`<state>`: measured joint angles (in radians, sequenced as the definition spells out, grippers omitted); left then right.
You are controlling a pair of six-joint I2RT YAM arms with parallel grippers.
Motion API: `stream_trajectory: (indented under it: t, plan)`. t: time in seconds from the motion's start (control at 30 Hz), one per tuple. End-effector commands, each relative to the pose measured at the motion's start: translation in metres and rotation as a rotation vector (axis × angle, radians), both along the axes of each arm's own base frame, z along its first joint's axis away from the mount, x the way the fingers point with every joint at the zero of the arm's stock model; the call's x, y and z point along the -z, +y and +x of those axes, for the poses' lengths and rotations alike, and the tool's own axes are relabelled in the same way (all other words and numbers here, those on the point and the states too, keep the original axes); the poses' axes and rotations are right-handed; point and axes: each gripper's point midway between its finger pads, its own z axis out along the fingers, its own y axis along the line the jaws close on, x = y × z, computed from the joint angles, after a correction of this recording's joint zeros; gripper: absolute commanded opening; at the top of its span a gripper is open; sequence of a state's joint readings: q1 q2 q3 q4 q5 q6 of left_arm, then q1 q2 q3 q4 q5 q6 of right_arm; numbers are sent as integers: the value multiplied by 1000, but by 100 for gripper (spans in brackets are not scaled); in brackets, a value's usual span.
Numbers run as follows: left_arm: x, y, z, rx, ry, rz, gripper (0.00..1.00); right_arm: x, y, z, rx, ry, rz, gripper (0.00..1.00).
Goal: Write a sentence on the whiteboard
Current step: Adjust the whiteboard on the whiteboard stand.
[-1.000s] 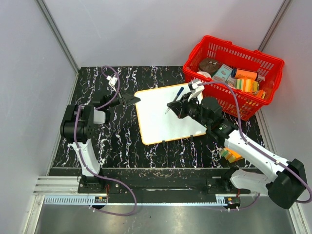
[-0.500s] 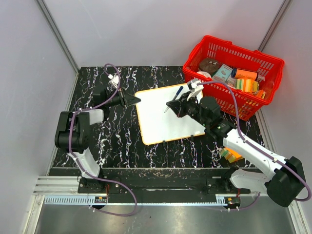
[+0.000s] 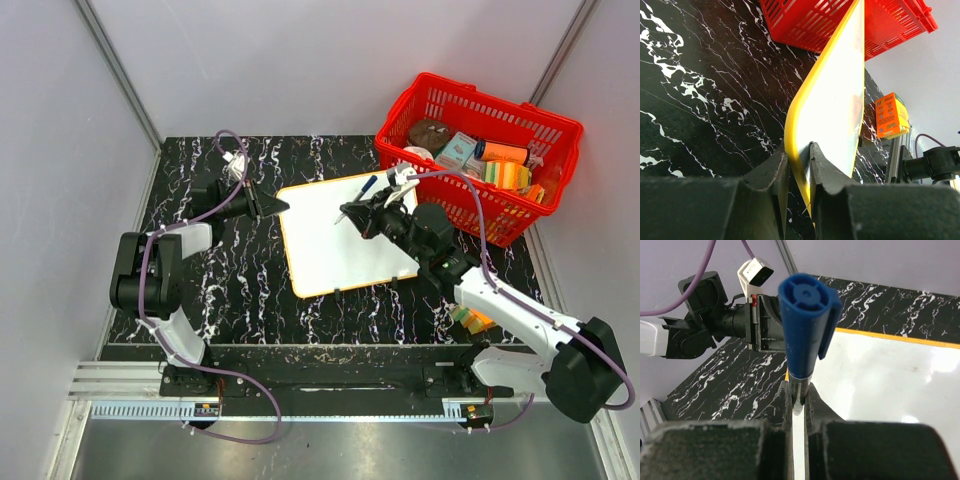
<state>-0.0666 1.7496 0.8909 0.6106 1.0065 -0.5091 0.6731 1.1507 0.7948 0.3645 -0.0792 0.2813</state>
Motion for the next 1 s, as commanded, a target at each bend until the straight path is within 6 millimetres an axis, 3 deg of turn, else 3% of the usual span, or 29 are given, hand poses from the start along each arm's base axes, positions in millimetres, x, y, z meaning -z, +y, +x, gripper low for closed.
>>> stream_trajectory:
  t: [0.0,0.33,0.6,0.97]
  plan:
    - [21,-11,-7,3,-53,115,0,-19,0,9,21,-97,38,0]
    - [33,-19,-10,1,-15,182,0,-25,9,15,2,-181,69,0]
    - [35,-18,-9,-4,-9,200,0,-16,26,27,-8,-243,56,0]
    - [36,-18,-10,5,-4,200,0,-11,22,37,235,-356,48,0]
